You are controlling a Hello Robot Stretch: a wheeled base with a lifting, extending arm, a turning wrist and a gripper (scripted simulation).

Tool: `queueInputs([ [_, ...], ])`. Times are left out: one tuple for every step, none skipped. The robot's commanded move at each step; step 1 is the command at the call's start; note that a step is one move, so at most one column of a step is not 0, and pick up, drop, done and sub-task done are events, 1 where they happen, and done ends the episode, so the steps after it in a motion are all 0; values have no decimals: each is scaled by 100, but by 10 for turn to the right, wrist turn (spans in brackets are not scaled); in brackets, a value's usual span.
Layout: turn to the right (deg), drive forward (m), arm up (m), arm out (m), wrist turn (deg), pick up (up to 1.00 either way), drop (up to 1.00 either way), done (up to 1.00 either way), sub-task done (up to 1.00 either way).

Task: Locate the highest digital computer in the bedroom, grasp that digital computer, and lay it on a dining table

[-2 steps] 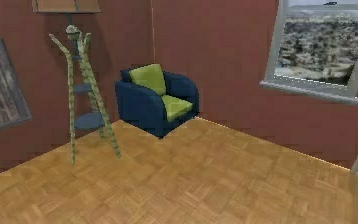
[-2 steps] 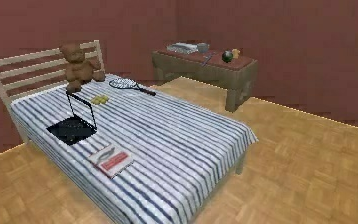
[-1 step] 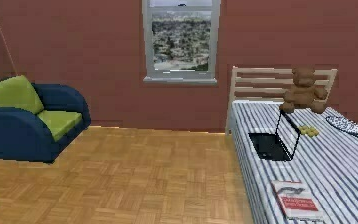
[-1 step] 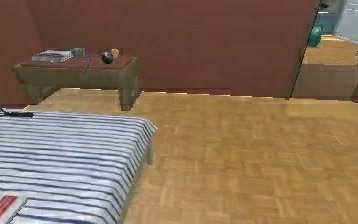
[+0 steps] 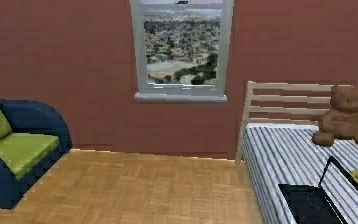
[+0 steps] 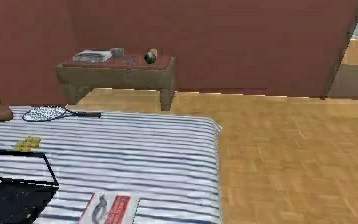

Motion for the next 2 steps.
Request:
queueInputs([
  [450,0,0,0,0,0,0,0,0],
  [450,0,0,0,0,0,0,0,0],
])
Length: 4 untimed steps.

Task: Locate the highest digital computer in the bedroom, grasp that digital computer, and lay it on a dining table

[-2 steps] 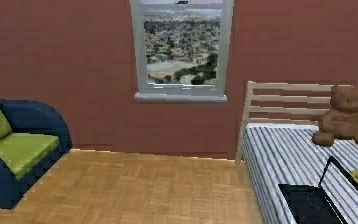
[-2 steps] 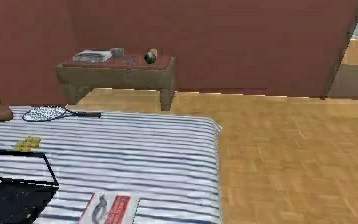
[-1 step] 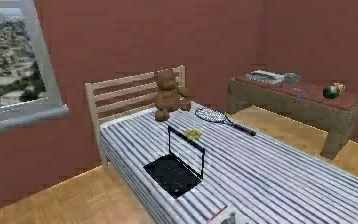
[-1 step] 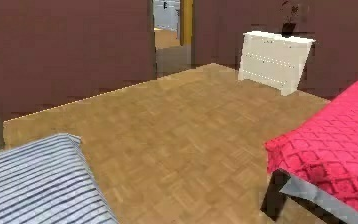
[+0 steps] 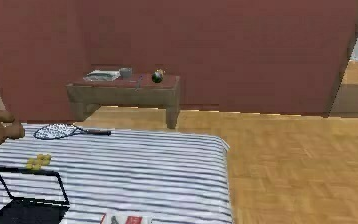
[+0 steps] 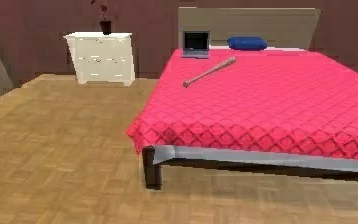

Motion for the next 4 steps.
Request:
queueInputs([
  [450,0,0,0,0,0,0,0,0],
  [300,0,0,0,0,0,0,0,0],
  [0,45,0,0,0,0,0,0,0],
  [-300,0,0,0,0,0,0,0,0],
])
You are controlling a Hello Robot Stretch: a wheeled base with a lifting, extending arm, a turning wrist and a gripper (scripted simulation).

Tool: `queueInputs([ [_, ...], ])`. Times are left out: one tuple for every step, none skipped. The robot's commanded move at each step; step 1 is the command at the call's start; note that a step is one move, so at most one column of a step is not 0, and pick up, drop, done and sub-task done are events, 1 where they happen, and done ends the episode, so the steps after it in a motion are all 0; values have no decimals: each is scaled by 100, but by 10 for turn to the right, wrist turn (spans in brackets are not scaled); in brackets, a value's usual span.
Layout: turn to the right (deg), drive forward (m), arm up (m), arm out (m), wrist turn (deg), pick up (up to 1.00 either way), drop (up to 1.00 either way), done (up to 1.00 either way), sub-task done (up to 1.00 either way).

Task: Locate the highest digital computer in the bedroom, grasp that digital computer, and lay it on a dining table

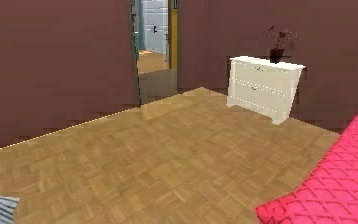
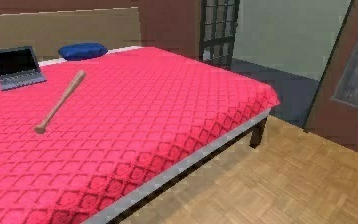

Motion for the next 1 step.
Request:
queueInputs([
  [0,50,0,0,0,0,0,0,0],
])
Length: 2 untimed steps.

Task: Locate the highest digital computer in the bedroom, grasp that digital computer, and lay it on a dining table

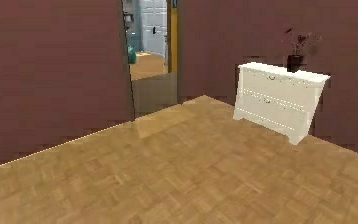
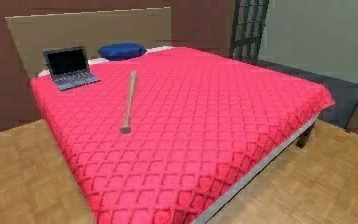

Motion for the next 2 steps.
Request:
queueInputs([
  [30,0,0,0,0,0,0,0,0],
  [-450,0,0,0,0,0,0,0,0],
])
